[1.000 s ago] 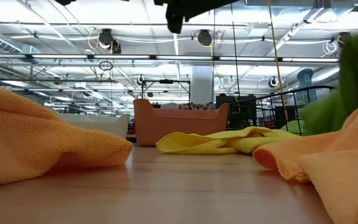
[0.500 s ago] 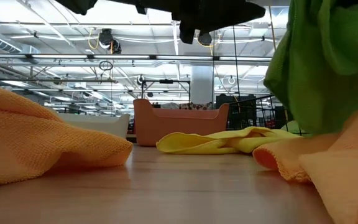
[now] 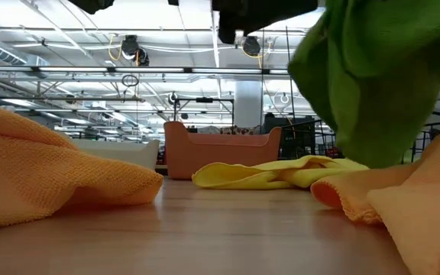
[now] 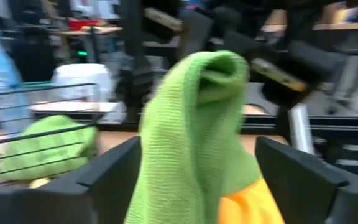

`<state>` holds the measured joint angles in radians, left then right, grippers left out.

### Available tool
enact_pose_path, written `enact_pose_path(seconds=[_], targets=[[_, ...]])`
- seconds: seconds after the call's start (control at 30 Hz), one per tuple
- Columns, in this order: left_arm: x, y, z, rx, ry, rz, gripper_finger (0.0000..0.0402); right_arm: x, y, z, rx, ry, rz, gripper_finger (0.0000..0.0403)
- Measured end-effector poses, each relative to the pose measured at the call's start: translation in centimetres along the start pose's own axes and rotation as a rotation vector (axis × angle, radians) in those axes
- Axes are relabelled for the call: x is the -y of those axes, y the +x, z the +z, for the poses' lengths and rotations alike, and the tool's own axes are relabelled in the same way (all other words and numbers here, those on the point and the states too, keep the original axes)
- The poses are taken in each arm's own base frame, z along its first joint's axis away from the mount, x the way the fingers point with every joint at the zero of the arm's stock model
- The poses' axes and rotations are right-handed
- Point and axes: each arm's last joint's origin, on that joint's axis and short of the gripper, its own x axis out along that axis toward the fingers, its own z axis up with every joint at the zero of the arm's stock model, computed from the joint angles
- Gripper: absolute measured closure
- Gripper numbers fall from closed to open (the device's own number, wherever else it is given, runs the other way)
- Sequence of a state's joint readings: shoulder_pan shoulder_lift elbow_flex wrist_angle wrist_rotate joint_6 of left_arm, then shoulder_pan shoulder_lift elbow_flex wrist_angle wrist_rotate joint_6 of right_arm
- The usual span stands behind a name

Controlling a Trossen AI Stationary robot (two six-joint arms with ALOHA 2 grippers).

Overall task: Sort microfiber towel by color & place in baskets
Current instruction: Put the green towel into the wire basket

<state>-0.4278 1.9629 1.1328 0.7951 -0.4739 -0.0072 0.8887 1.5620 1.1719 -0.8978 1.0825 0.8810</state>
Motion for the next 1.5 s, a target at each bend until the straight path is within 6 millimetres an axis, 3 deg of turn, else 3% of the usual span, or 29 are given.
enact_pose_path(seconds=[0.23, 0.7, 0.8, 0.93, 1.23, 1.5], targets=[[-0.2, 0.0, 0.9, 0.082, 0.031, 0.013, 0.0005, 0.3, 1.5, 0.9, -0.004, -0.033, -0.025, 0.04], [-0.8, 0.3, -0.5, -0.049, 0.066, 0.077, 0.0016, 0.2, 4.2, 3.8, 0.066, -0.036, 0.011, 0.0397], [-0.8, 0.2, -0.5, -0.055, 0.07, 0.077, 0.0047, 0.0, 4.2, 3.9, 0.056, -0.03, 0.051, 0.0397], [-0.8, 0.2, -0.6, -0.061, 0.079, 0.066, 0.0121, -0.1, 4.1, 3.9, 0.044, -0.024, 0.088, 0.0397], [-0.4, 0.3, -0.7, -0.073, 0.078, -0.051, 0.0378, -0.3, 4.0, 3.9, 0.031, 0.079, 0.115, 0.0377], [0.1, 0.1, -0.7, -0.073, 0.071, -0.11, 0.0391, -1.3, 2.4, 3.1, -0.012, 0.156, 0.222, 0.0267]])
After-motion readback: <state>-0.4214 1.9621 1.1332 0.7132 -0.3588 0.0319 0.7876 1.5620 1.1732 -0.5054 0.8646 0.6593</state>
